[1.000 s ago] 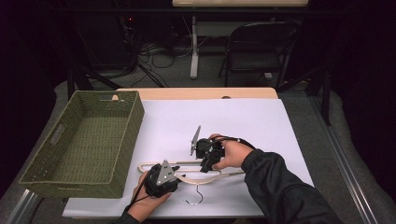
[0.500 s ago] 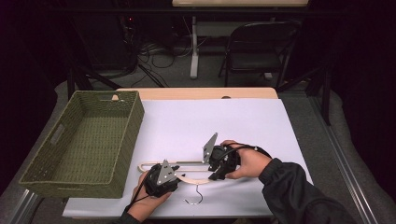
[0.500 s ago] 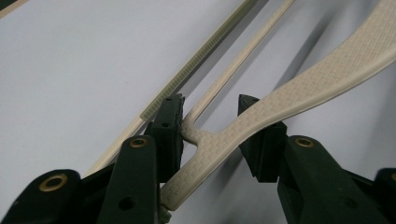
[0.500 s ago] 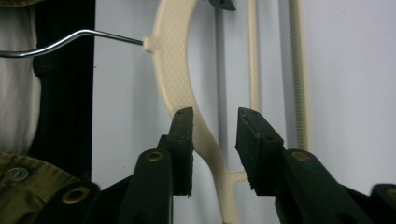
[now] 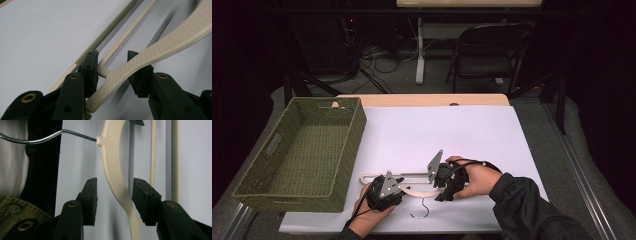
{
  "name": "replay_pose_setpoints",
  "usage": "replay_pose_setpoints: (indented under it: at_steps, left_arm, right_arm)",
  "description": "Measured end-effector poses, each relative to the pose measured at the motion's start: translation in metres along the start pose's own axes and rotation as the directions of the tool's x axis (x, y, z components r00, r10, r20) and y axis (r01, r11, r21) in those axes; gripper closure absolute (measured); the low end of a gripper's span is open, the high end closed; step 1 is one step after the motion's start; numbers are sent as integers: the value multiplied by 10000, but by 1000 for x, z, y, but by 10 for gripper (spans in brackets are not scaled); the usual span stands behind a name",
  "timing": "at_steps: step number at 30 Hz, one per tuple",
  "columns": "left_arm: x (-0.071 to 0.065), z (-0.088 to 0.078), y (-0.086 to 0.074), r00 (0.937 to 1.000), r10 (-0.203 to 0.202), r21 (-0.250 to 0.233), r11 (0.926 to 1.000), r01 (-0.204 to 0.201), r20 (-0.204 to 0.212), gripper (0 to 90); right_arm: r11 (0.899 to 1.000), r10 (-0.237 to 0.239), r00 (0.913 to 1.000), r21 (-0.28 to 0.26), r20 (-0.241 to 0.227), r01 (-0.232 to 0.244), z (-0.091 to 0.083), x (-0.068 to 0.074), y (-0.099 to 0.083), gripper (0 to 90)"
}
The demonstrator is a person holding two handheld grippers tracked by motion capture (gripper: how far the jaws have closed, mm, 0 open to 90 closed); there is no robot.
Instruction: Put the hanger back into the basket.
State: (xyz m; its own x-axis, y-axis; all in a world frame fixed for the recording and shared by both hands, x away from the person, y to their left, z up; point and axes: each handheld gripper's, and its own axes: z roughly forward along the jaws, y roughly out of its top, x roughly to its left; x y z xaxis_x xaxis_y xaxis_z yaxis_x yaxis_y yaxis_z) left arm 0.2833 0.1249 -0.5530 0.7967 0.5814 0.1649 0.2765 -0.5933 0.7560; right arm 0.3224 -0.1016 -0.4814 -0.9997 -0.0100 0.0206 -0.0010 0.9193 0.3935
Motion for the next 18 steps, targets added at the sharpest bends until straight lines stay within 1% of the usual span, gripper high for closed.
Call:
replay_pose_setpoints:
  at_steps: [1,7,8,10,12,15,16,17,18]
  left_arm:
    - [0,0,0,10000,6,2,10000,-6,10,617]
    - [1,0,0,10000,16,12,10000,-16,21,617]
    - [1,0,0,10000,12,28,10000,-12,53,617]
    - [1,0,1,9999,-22,36,10000,22,107,616]
    - [2,-1,2,9999,12,47,10000,-12,152,617]
    - [4,-2,4,9998,43,54,10000,-44,210,649]
    - [4,-3,5,9996,62,39,10000,-63,261,658]
    - [5,-4,7,9994,191,68,9998,-193,300,668]
    - [5,-4,7,9994,191,68,9998,-193,300,679]
  right_arm:
    - [9998,-169,9999,85,16,169,4,0,1,539]
    - [9991,-353,9994,238,61,352,13,0,3,552]
    - [9989,-361,9993,293,130,357,16,0,3,593]
    - [9984,-448,9986,347,291,438,17,0,3,639]
    - [9983,-452,9982,385,388,437,16,-1,3,676]
    - [9982,-520,9976,310,459,506,14,0,3,690]
    - [9977,-647,9963,231,568,635,10,0,3,700]
    - [9978,-662,9960,143,593,655,8,0,2,707]
    - [9978,-662,9960,143,593,655,8,0,2,707]
